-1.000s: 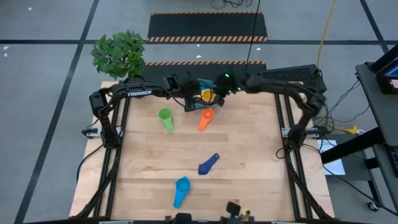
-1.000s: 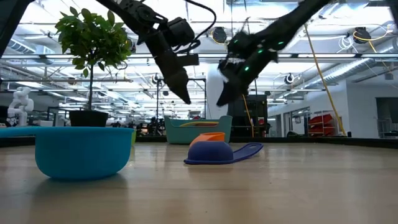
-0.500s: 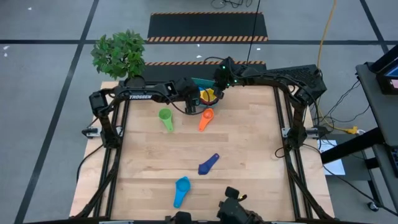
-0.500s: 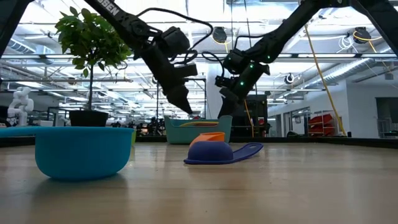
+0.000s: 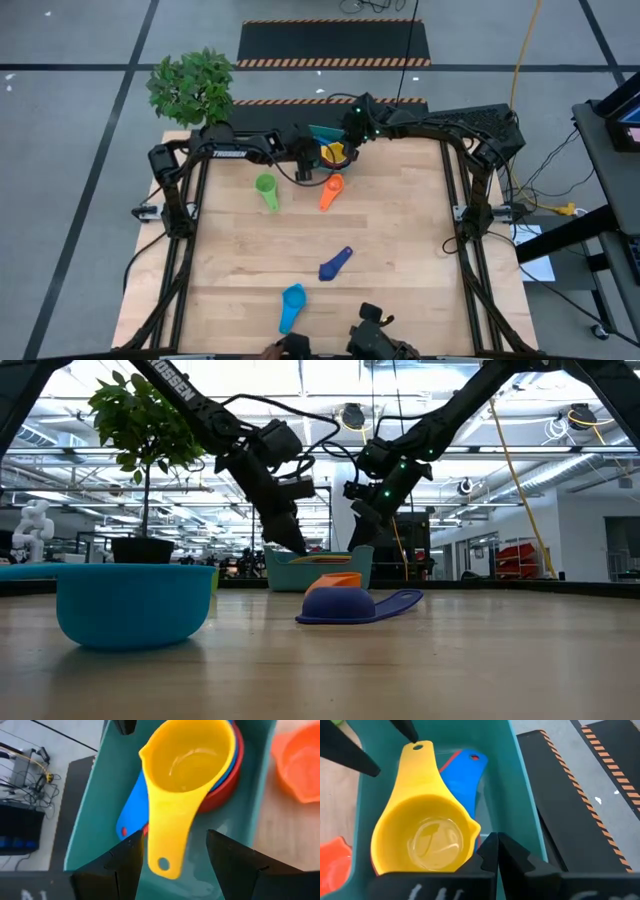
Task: Nest measuring cups in basket
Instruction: Stack the yellow measuring cup on top of the blue measuring cup in the blue bin
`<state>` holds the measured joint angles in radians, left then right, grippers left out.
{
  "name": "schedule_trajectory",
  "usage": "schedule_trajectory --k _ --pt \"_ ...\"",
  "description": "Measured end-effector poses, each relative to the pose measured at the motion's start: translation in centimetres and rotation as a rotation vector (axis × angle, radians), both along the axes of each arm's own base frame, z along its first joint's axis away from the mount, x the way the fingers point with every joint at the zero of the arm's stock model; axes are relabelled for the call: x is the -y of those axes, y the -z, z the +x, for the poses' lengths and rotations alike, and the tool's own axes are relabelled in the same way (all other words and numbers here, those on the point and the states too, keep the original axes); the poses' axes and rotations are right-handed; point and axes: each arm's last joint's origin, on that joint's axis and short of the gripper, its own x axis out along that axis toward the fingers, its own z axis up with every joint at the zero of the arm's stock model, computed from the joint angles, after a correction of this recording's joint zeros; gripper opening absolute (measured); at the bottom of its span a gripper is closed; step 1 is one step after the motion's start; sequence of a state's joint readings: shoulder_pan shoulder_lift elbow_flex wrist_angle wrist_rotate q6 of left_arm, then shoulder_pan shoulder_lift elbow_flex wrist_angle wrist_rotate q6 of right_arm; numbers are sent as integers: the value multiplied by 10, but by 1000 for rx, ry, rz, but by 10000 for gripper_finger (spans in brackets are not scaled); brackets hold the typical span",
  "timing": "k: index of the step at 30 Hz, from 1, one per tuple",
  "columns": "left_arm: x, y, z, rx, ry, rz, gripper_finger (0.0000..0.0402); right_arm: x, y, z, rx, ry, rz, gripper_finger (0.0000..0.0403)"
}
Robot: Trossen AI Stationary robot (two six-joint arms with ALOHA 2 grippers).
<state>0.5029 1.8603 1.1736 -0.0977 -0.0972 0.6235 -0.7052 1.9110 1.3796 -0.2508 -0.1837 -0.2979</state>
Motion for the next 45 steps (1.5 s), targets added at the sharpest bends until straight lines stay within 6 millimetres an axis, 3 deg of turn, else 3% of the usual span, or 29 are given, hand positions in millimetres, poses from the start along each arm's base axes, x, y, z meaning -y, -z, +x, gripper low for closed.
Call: schedule_trajectory --k 5,13,23,36,45 --pt "-6 14 -2 -45 8 -14 216 0 7 3 -9 -5 9 1" --pt "-13 11 -2 -14 -3 23 216 -6 28 14 -45 -51 14 1" --pt "-24 9 -6 -10 -9 71 216 -12 26 21 -44 -162 -44 1" --pt "-24 10 -2 20 60 70 216 -14 25 23 -21 -216 -56 1" --pt "-27 6 -4 -55 8 197 216 -15 26 23 -25 -230 -57 1"
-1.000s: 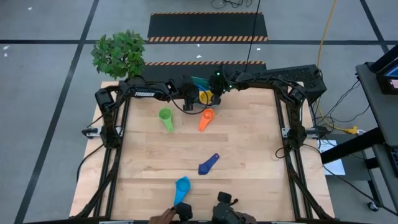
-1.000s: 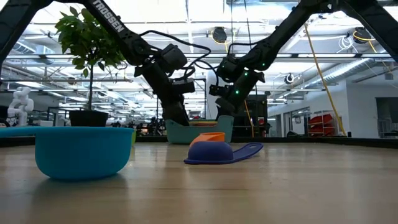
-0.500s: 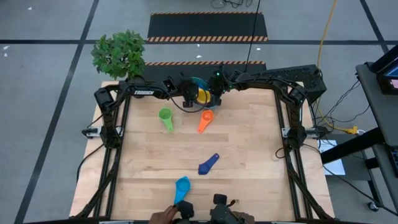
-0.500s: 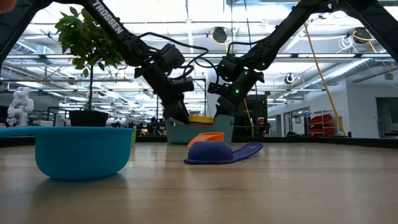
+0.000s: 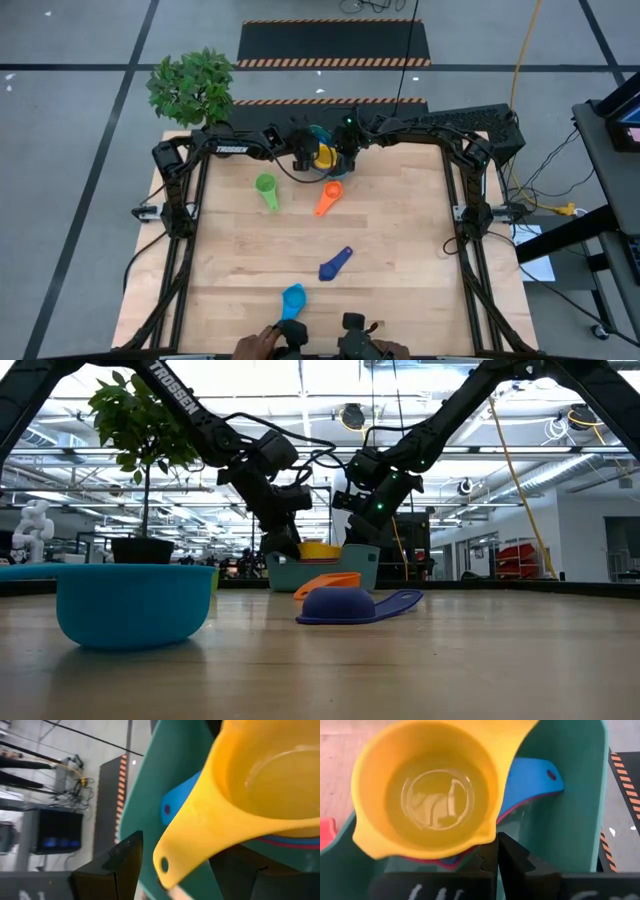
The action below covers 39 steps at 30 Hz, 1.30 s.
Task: Nest measuring cups in basket
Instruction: Stack the yellow measuring cup on top of the blue measuring cup in the blue bin
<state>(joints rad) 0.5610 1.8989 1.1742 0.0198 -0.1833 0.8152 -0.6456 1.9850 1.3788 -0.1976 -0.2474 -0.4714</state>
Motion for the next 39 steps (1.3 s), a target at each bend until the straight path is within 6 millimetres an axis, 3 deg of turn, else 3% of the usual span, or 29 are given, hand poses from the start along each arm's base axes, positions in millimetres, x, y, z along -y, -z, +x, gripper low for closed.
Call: schedule_trajectory --k 8,17,29,39 --pt "-2 0 -1 -19 -14 30 216 0 0 0 -9 -8 -19 1" --pt "-16 -5 -8 35 -166 39 216 -3 -9 -5 -27 -4 -4 1" --pt "-10 -8 -10 0 -160 15 216 -6 -12 -9 -54 117 57 1" --pt "-13 8 2 -3 -58 59 216 -19 -11 -1 -63 90 71 1"
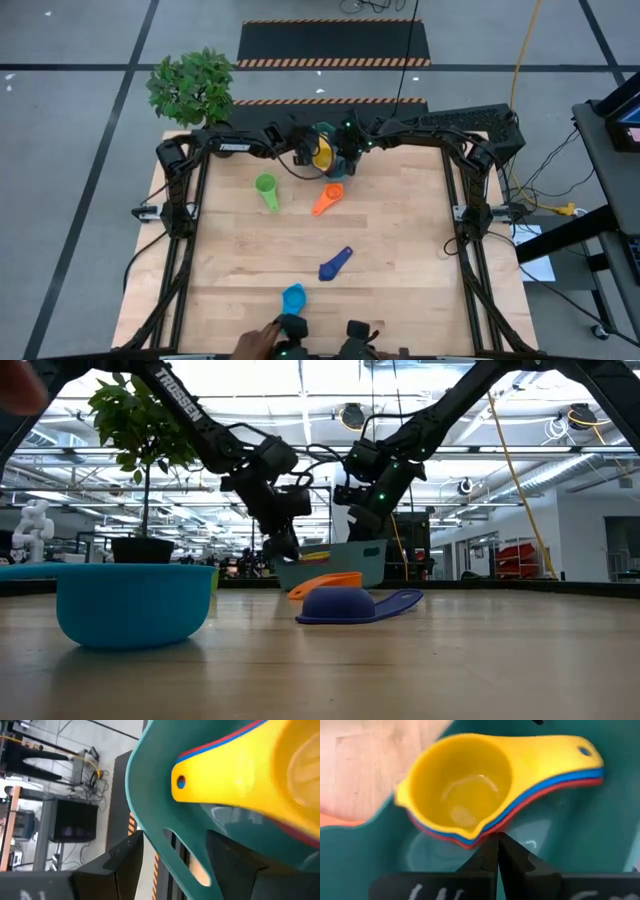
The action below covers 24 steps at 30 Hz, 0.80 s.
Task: Nest measuring cups in basket
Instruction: Stack the yellow measuring cup on top of the blue measuring cup in the blue bin
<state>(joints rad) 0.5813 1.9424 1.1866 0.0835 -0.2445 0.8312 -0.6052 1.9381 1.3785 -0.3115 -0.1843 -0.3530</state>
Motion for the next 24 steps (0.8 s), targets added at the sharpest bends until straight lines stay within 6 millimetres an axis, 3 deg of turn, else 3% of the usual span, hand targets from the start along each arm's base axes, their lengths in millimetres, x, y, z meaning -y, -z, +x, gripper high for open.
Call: schedule_trajectory --k 8,19,24 --pt "7 0 5 -8 15 18 216 0 0 -1 -3 0 -1 1" --pt "46 2 13 -81 39 -91 216 6 -3 2 0 -1 -124 1" --pt "58 -22 14 -40 -22 -8 216 4 -10 -3 -42 25 -139 1"
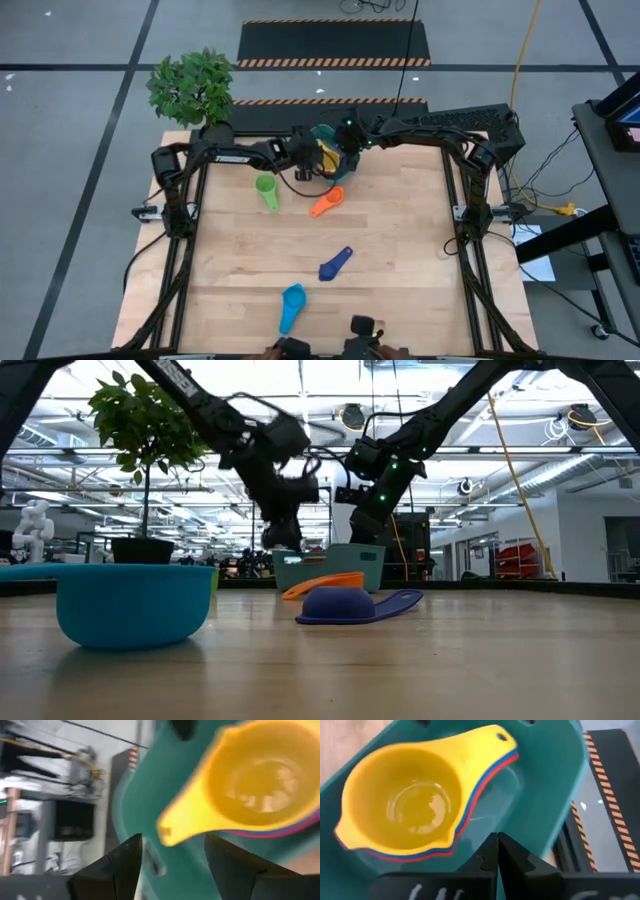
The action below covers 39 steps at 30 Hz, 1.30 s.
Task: Nest measuring cups in basket
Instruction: Stack the yellow measuring cup on top of the blue measuring cup in the blue bin, then adjust the blue bin on the table
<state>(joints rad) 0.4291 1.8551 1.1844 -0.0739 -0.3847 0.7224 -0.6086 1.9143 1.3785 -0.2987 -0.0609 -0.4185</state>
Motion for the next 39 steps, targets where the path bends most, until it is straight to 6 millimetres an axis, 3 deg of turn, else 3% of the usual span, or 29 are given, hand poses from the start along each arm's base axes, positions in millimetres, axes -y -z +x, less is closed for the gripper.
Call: schedule_trajectory --k 8,11,18,24,39 --pt "-7 -57 -24 193 -110 35 216 -16 -36 -22 7 93 74 1" --pt "-19 -66 -37 242 -185 13 216 -27 -34 -36 35 113 117 1" --pt "-34 -60 -49 263 -266 -73 216 -63 1 -69 170 74 147 1" --pt "-37 -58 -50 282 -283 -104 216 -86 14 -75 262 -64 166 1" --pt "-35 -57 -49 292 -264 -129 216 -87 16 -73 281 -81 109 1"
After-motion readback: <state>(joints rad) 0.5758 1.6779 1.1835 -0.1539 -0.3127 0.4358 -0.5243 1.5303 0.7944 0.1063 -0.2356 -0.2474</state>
